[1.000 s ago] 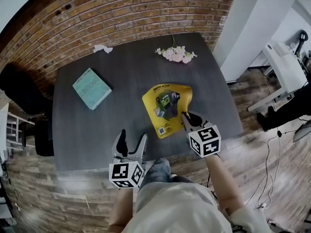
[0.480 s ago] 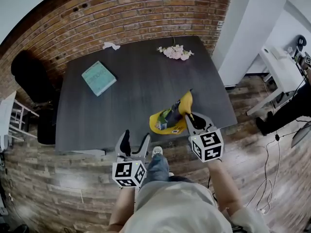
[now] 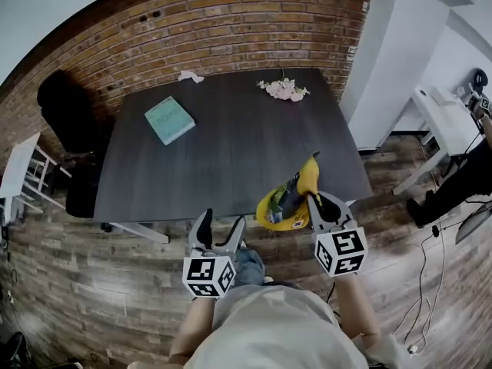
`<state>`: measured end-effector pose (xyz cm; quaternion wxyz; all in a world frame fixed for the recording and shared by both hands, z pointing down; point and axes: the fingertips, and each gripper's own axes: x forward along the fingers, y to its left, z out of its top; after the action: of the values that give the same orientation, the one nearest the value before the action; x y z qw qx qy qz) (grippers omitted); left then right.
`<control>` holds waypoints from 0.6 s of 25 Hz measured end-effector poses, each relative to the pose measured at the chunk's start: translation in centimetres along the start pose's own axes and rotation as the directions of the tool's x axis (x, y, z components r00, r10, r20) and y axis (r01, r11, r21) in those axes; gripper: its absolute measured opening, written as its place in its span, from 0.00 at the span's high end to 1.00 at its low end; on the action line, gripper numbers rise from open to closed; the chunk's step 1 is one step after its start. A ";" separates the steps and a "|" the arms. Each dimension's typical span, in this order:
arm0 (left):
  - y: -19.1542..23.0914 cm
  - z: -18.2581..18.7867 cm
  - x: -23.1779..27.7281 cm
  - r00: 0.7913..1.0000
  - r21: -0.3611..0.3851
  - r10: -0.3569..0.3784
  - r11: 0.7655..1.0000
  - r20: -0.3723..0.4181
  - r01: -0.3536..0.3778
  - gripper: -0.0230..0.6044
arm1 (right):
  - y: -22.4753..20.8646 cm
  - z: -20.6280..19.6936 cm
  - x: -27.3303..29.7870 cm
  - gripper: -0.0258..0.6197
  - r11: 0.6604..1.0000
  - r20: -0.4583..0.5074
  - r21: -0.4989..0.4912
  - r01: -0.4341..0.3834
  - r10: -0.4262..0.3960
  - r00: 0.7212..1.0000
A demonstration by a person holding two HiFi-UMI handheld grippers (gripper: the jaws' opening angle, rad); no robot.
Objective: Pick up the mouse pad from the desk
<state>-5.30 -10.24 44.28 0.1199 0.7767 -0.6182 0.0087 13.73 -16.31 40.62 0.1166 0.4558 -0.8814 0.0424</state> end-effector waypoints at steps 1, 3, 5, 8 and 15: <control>-0.2 0.1 -0.3 1.000 0.001 0.000 1.000 0.006 0.000 0.43 | -0.1 0.1 -0.6 0.92 1.000 0.011 0.003 0.006 -0.006 1.000; -0.6 0.2 -0.8 1.000 -0.001 0.001 1.000 0.019 -0.001 0.43 | -0.2 0.2 -1.8 0.92 1.000 0.030 0.006 0.018 -0.018 0.999; -0.9 0.2 -1.3 1.000 0.001 0.003 1.000 0.029 -0.003 0.43 | -0.2 0.2 -2.8 0.92 1.000 0.045 0.011 0.028 -0.029 0.999; -1.0 0.6 -1.9 0.999 0.007 0.008 1.000 0.041 -0.008 0.43 | 0.0 0.2 -3.7 0.92 0.999 0.061 0.015 0.039 -0.039 0.997; -0.4 1.3 -2.0 0.998 0.000 0.011 1.000 0.059 -0.011 0.43 | 0.4 0.1 -3.9 0.92 0.999 0.058 0.003 0.049 -0.050 0.997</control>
<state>-5.53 -8.47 42.63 0.1012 0.7734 -0.6257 -0.0135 15.57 -13.04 39.58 0.0914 0.4786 -0.8728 0.0268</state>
